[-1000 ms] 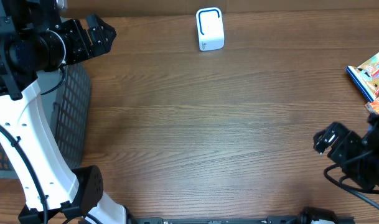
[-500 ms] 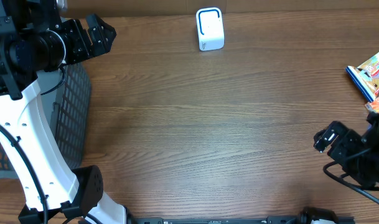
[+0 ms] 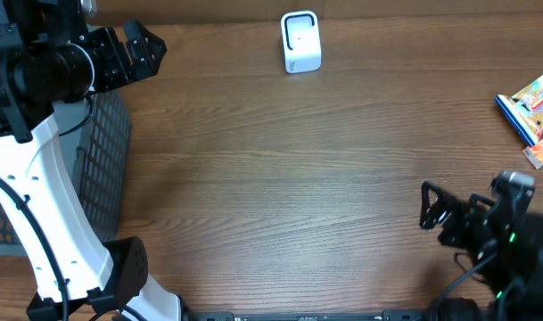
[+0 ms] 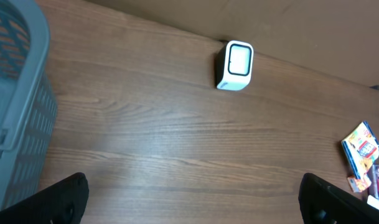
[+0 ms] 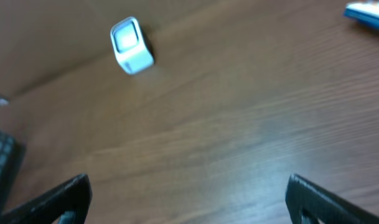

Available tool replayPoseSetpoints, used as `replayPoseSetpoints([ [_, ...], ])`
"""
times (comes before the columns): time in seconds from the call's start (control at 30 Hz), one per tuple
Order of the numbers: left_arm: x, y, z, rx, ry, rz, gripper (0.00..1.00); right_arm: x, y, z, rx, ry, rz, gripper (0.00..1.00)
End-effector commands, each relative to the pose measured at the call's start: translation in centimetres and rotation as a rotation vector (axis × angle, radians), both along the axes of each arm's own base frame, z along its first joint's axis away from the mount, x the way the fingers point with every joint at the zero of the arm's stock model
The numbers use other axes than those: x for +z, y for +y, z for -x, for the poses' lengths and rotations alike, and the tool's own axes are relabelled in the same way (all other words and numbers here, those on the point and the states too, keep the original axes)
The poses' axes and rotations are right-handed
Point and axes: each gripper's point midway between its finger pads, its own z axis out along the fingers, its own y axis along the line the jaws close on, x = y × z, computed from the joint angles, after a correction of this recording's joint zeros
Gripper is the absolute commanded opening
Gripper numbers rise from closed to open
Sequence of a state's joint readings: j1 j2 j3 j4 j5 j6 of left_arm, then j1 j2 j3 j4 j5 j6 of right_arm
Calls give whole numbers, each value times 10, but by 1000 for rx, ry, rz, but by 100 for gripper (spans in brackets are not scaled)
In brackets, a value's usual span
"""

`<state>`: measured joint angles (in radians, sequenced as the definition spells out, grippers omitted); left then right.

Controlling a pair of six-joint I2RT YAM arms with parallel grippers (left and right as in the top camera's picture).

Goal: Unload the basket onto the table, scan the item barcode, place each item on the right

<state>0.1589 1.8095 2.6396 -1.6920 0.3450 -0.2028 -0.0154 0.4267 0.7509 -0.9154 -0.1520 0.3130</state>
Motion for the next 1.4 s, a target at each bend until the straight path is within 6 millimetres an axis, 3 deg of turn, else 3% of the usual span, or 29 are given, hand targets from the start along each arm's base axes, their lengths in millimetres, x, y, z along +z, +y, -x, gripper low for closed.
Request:
replayPoseSetpoints([
  [0.0,5,0,1,-8,-21,-1,100,-21,2,-2,16,-102,9,100],
  [0.17,5,0,1,-8,-21,-1,100,-37,3,-19,21,-282,9,100],
  [0.53,5,0,1,-8,-21,-1,100,-42,2,-36,17,-530,15,100],
  [0.9,5,0,1,-8,-21,-1,100,-62,-11,-43,-45,-525,84,100],
  [1.37,5,0,1,-8,-21,-1,100,-63,-15,-44,-69,-522,90,100],
])
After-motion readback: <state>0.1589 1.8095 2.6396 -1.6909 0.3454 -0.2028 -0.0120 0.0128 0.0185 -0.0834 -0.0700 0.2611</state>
